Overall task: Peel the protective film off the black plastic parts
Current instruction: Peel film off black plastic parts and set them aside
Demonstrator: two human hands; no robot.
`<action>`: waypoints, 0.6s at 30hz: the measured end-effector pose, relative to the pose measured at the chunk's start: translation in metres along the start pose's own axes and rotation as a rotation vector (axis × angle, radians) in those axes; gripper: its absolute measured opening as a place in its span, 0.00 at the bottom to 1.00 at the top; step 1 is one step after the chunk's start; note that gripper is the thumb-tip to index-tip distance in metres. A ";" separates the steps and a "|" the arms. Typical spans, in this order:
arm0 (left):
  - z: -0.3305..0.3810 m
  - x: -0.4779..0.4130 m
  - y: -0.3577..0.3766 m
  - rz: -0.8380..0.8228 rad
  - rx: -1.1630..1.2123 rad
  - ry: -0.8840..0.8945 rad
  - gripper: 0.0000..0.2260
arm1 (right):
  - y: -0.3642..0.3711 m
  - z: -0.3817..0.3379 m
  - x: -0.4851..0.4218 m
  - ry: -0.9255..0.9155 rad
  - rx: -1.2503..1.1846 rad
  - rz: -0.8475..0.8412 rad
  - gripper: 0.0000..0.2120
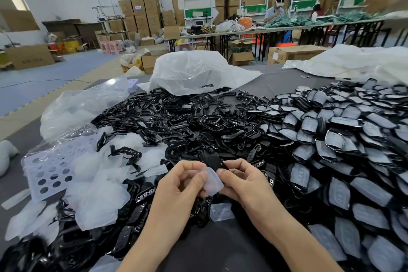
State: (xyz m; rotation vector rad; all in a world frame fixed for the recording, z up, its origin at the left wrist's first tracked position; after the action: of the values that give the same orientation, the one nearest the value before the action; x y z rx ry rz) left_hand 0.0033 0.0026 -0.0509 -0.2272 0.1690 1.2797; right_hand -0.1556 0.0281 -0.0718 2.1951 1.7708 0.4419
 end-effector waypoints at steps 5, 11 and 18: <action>-0.004 -0.001 0.001 0.099 0.094 -0.049 0.05 | 0.008 -0.002 0.004 -0.025 0.070 -0.063 0.17; -0.001 0.001 0.000 0.109 0.036 0.011 0.06 | 0.012 -0.007 0.011 -0.076 0.113 -0.130 0.10; -0.002 0.000 0.000 0.137 0.076 0.022 0.06 | 0.015 -0.009 0.013 -0.079 0.089 -0.192 0.09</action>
State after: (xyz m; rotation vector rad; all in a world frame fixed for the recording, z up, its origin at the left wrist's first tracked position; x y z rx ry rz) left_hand 0.0032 0.0018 -0.0526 -0.1661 0.2549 1.4044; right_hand -0.1434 0.0384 -0.0567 2.0427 1.9687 0.2337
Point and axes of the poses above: each hand's wrist, its own x-axis away from the middle knuckle, its own y-axis out of the palm, z = x × y, the point moved 1 cm from there along -x, towards the middle knuckle, and after that the axes turned 1 degree about -x, right-handed, at the moved point
